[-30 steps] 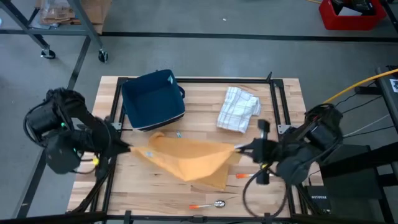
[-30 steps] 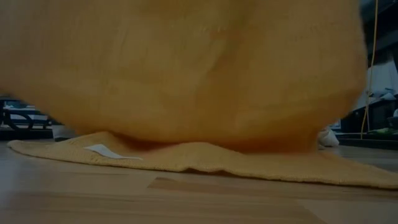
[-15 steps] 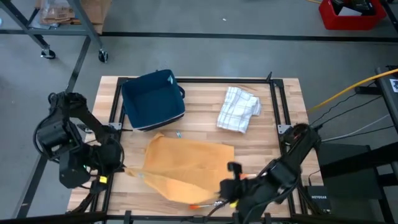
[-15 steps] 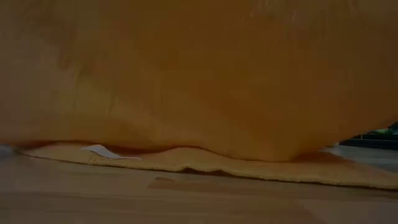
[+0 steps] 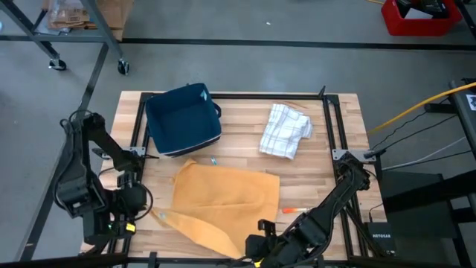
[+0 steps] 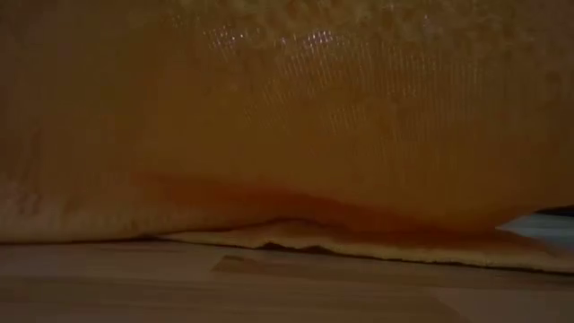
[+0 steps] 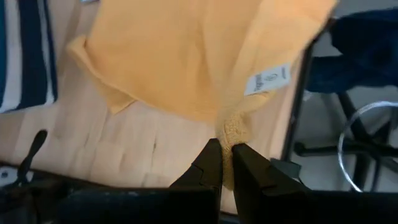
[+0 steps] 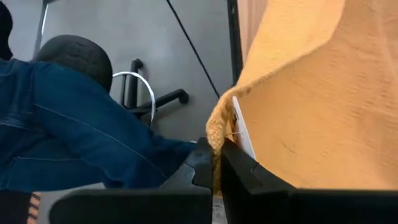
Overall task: Fold towel
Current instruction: Fold the yellow towel
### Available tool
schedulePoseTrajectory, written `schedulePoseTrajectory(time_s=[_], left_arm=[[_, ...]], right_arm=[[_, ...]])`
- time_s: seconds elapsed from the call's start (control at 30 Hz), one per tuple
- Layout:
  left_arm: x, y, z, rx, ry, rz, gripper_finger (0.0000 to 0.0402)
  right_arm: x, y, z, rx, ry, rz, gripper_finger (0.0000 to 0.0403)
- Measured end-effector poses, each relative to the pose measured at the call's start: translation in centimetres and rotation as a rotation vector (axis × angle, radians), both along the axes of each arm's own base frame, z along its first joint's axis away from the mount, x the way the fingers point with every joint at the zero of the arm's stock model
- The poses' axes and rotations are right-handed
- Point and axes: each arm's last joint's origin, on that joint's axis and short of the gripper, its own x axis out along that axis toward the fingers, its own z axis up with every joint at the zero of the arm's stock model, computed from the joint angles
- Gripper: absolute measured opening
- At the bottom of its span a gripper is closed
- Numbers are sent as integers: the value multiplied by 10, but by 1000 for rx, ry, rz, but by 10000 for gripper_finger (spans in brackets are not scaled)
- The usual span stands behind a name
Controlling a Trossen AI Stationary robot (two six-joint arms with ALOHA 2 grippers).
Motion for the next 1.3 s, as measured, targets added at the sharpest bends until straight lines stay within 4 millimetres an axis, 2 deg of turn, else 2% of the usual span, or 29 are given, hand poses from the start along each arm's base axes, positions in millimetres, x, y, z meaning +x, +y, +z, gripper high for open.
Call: schedulePoseTrajectory(time_s=[0.1, 0.2, 0.43, 0.6, 0.73, 0.9, 1.03, 1.3], left_arm=[[1, 1, -8, 25, -12, 65, 5], [7, 6, -16, 82, -55, 106, 5], [38, 29, -42, 278, -89, 200, 5], [60, 55, -69, 429, -8, 269, 5], [71, 76, -87, 527, 73, 304, 7], [82, 95, -91, 606, 105, 312, 6], [89, 104, -89, 638, 125, 288, 6], [99, 123, -89, 689, 176, 263, 5]], right_arm=[[-1, -1, -1, -8, 14, 2, 10], [-6, -9, -4, -92, 62, -19, 10], [-20, -46, -18, -382, 304, -192, 10], [-9, -62, -26, -427, 327, -206, 9], [-3, -74, -43, -479, 396, -208, 9], [6, -89, -55, -493, 467, -156, 9], [11, -103, -50, -499, 460, -127, 9], [4, -130, -15, -480, 376, -129, 9]])
